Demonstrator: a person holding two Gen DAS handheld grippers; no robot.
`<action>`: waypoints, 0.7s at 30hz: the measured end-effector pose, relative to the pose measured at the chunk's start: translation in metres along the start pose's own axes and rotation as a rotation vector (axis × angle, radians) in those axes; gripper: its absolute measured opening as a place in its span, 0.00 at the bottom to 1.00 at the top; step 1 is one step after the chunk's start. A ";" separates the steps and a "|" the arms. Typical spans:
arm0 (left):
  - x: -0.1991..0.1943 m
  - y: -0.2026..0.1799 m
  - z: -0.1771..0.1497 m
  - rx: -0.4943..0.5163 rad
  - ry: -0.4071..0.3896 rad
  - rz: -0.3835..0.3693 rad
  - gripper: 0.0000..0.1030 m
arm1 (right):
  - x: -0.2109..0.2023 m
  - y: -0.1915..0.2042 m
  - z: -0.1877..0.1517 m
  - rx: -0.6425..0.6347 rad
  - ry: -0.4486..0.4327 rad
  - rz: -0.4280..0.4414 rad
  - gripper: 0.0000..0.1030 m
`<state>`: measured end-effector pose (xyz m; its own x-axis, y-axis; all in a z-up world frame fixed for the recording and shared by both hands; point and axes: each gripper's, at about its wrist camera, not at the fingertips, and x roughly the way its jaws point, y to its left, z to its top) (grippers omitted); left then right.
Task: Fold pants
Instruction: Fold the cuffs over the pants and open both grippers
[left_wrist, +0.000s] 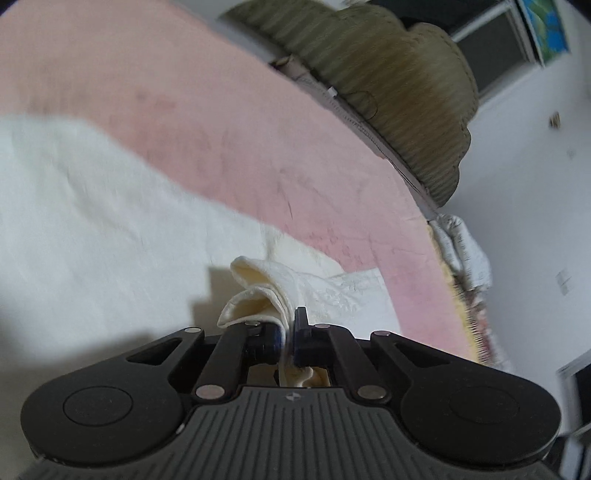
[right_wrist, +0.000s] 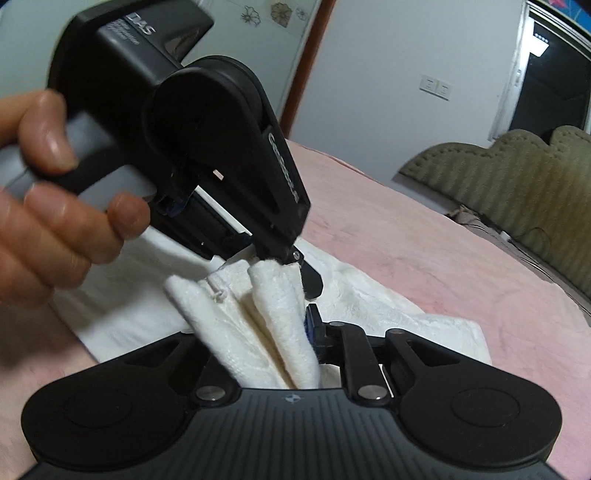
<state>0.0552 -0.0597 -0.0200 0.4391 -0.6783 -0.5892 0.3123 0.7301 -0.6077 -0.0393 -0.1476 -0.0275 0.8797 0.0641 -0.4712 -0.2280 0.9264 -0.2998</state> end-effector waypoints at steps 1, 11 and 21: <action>-0.006 -0.004 0.002 0.042 -0.030 0.024 0.05 | 0.003 0.001 0.005 -0.011 -0.013 0.004 0.13; -0.011 0.025 0.009 0.129 -0.027 0.243 0.11 | 0.030 0.035 0.011 -0.167 0.044 0.047 0.54; -0.048 0.025 0.009 0.104 -0.112 0.312 0.30 | -0.019 -0.066 -0.003 0.304 -0.057 0.375 0.54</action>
<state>0.0495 -0.0082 -0.0026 0.6150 -0.4122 -0.6722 0.2301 0.9092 -0.3470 -0.0423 -0.2109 -0.0016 0.7838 0.4265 -0.4514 -0.4087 0.9015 0.1421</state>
